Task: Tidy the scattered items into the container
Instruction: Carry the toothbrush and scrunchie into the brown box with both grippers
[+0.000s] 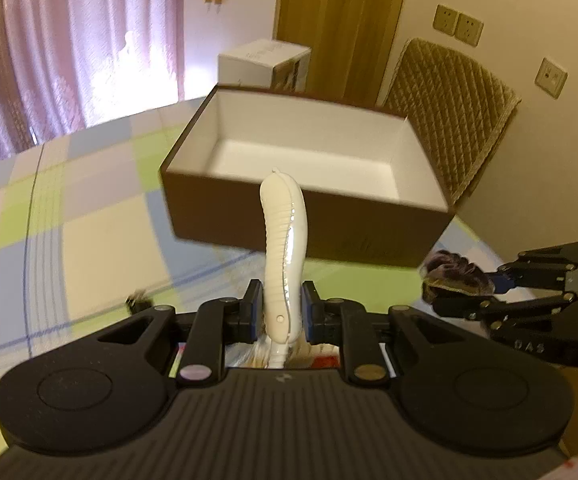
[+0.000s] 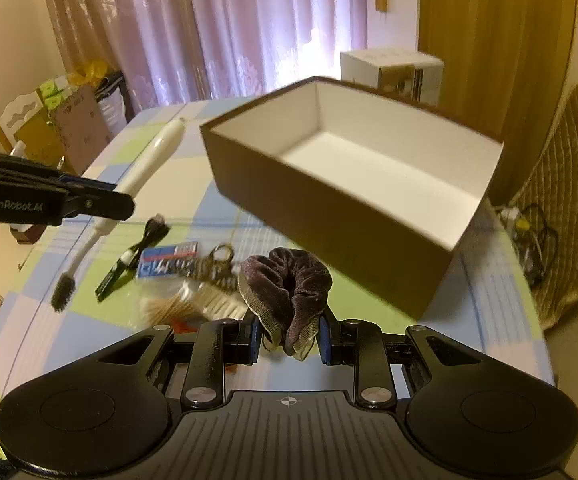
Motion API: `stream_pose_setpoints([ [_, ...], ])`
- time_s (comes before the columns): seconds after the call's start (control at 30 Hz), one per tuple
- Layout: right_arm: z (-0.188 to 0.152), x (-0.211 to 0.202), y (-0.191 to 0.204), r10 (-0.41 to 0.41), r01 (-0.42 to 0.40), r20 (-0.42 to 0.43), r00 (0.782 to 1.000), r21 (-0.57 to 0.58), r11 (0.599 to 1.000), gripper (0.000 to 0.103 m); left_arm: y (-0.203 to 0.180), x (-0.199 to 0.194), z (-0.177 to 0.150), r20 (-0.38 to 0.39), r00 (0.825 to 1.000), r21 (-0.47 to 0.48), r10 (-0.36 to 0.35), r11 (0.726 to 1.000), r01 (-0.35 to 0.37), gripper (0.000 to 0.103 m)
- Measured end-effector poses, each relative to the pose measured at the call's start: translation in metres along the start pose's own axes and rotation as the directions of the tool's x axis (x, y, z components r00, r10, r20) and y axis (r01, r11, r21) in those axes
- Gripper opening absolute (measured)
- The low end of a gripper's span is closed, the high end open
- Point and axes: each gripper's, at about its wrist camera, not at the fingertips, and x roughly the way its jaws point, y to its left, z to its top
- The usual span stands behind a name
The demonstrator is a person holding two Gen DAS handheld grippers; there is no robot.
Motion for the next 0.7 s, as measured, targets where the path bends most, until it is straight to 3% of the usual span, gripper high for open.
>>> stream_pose_setpoints([
  [0.37, 0.059, 0.016, -0.038, -0.004, 0.005, 0.041, 0.999, -0.032, 0.999, 0.025, -0.028, 0.036, 0.082, 0.084, 0.996, 0.037, -0.036, 0.999, 0.033, 0.016],
  [0.7, 0.122, 0.062, -0.077, -0.054, 0.054, 0.037, 0.998, 0.011, 0.999, 0.025, -0.037, 0.107, 0.157, 0.086, 0.995, 0.058, -0.052, 0.997, 0.047, 0.016],
])
